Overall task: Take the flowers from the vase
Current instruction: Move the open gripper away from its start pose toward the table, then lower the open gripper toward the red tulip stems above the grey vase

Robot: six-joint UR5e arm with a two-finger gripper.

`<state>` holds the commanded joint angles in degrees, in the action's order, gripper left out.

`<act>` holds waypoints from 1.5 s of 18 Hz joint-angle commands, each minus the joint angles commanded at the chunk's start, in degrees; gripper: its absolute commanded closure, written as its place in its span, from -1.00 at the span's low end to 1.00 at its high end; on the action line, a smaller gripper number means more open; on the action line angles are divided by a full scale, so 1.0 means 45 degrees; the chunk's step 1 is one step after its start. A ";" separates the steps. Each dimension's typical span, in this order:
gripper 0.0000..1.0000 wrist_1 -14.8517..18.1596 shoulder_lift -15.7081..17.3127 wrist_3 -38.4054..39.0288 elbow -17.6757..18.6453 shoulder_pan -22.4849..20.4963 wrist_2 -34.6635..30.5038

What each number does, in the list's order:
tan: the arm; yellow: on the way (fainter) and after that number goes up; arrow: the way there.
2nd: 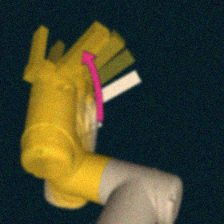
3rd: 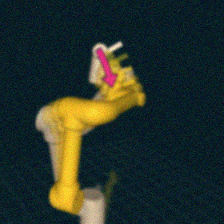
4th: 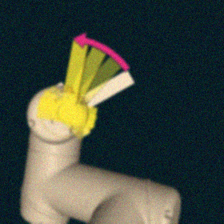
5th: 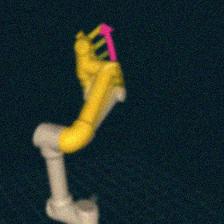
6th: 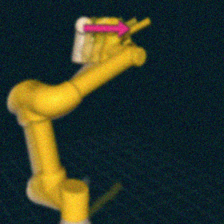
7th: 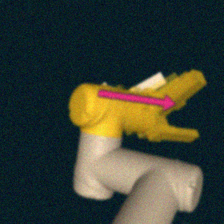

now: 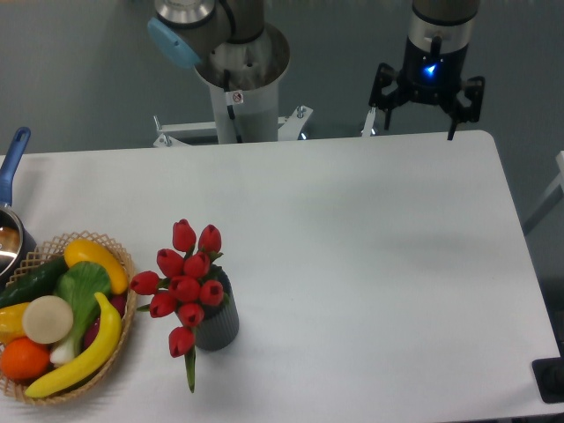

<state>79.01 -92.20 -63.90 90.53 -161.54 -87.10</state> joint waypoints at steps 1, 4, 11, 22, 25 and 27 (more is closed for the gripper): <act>-1.00 -0.0039 0.0000 0.0000 0.0039 0.0000 0.0000; -1.00 -0.0291 -0.0020 0.0039 0.0078 0.0019 0.0019; -1.00 -0.3253 0.0038 0.0369 0.1831 -0.0039 0.2067; -1.00 -0.5663 -0.0195 0.1797 0.2929 0.0682 0.5719; -1.00 -0.5917 -0.0428 0.1156 0.3027 0.1286 0.6132; -1.00 -0.6170 -0.0605 0.0743 0.3221 0.1853 0.6152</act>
<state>51.25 -94.92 -60.55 105.02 -153.21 -59.41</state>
